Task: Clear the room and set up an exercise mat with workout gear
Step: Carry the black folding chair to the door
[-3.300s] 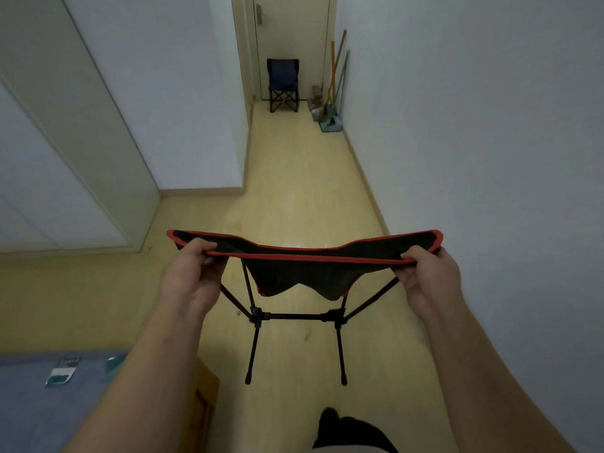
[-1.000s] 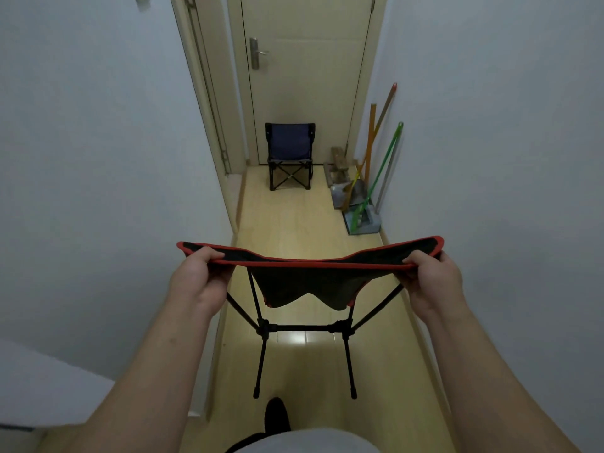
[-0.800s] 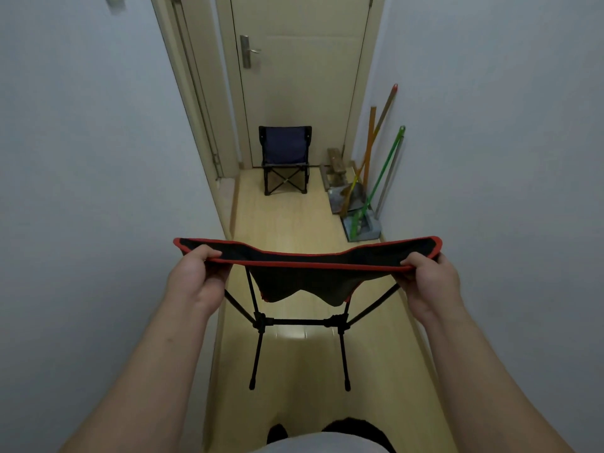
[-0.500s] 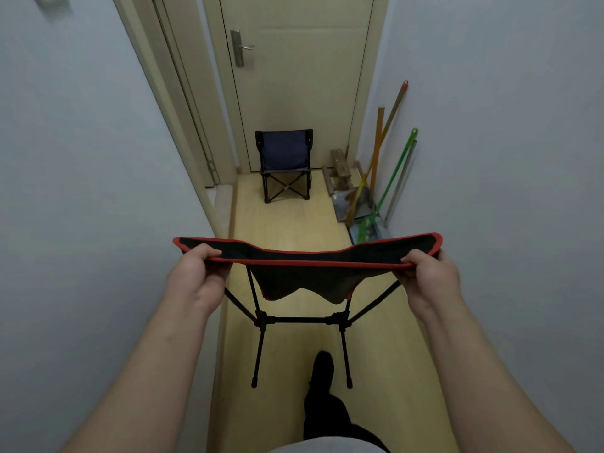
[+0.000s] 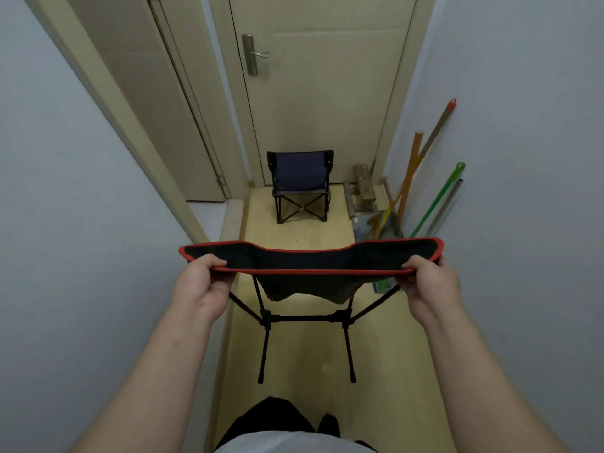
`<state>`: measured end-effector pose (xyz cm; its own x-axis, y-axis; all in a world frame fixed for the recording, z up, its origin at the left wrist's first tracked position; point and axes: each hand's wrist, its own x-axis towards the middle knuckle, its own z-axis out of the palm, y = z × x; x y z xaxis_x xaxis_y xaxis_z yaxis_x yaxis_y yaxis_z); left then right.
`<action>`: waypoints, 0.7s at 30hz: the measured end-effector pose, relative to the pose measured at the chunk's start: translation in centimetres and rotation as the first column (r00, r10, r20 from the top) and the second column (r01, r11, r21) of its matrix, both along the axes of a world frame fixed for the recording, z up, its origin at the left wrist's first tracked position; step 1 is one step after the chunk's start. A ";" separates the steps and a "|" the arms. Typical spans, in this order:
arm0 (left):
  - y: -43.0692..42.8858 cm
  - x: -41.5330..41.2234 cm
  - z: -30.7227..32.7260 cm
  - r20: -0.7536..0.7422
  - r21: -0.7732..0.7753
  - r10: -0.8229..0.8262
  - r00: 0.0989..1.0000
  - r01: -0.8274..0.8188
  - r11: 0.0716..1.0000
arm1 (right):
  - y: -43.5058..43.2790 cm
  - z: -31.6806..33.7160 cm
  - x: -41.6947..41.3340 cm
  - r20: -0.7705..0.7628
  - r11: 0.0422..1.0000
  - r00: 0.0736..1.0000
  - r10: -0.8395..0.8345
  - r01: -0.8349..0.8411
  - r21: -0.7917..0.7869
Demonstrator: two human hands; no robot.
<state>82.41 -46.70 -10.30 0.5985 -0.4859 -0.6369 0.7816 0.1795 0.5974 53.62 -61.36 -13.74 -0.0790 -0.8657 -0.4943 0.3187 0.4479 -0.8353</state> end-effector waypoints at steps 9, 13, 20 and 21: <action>-15.7 8.4 -2.9 -0.071 0.023 -0.003 0.997 0.005 1.000 | -16.3 -2.3 8.3 -0.018 1.000 1.000 0.014 -0.014 0.001; -22.2 12.1 -4.1 -0.092 0.070 -0.003 0.996 0.009 0.998 | -22.8 -2.9 11.8 -0.053 1.000 0.998 0.016 -0.015 0.020; -32.2 16.2 -6.2 -0.085 0.162 -0.022 0.996 0.035 0.986 | -32.5 -5.4 15.1 -0.105 0.995 0.994 0.039 -0.029 0.097; -33.7 16.8 -7.1 -0.091 0.183 -0.027 0.995 0.043 0.982 | -34.3 -6.4 15.6 -0.106 0.993 0.993 0.053 -0.041 0.114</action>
